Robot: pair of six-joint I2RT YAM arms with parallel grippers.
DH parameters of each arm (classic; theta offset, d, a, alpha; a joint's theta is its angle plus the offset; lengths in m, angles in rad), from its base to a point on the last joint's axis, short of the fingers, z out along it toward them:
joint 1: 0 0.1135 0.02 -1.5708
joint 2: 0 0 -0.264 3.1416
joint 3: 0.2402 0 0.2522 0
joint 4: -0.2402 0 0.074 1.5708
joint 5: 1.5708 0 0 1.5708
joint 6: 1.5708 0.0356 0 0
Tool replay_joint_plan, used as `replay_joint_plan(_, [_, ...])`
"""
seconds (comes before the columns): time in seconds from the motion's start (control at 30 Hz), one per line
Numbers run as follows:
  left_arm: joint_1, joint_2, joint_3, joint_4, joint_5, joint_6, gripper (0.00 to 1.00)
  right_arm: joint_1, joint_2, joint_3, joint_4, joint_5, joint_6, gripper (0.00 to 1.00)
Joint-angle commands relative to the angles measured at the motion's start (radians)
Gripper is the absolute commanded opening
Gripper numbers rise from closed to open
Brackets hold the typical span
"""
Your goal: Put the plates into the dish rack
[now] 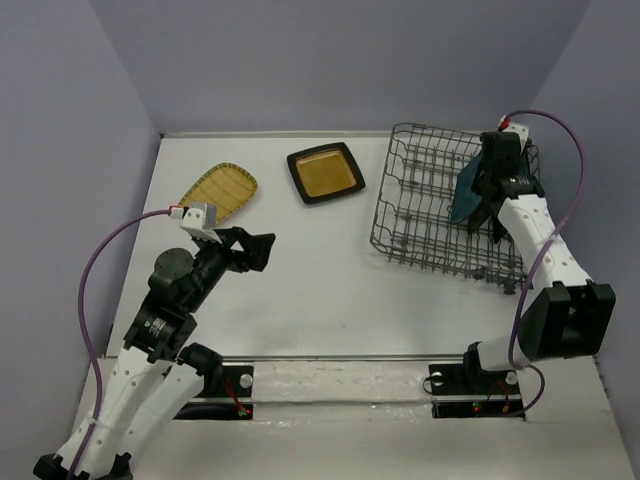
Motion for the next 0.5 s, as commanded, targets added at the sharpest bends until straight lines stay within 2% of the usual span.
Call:
replay_joint_plan(0.0, [-0.019, -0.007, 0.022, 0.027, -0.011, 0.019, 0.99, -0.007, 0.003, 0.129, 0.118, 0.074, -0.052, 0.07])
replay_joint_plan(0.1, [-0.023, -0.008, 0.022, 0.024, -0.014, 0.019, 0.99, -0.007, 0.047, 0.153, 0.121, 0.129, -0.089, 0.07])
replay_joint_plan(0.2, [-0.025, -0.007, 0.024, 0.027, -0.012, 0.017, 0.99, -0.007, 0.083, 0.167, 0.121, 0.059, -0.084, 0.07])
replay_joint_plan(0.47, [-0.025, -0.002, 0.021, 0.027, -0.011, 0.017, 0.99, -0.007, 0.167, 0.187, 0.121, 0.062, -0.095, 0.07])
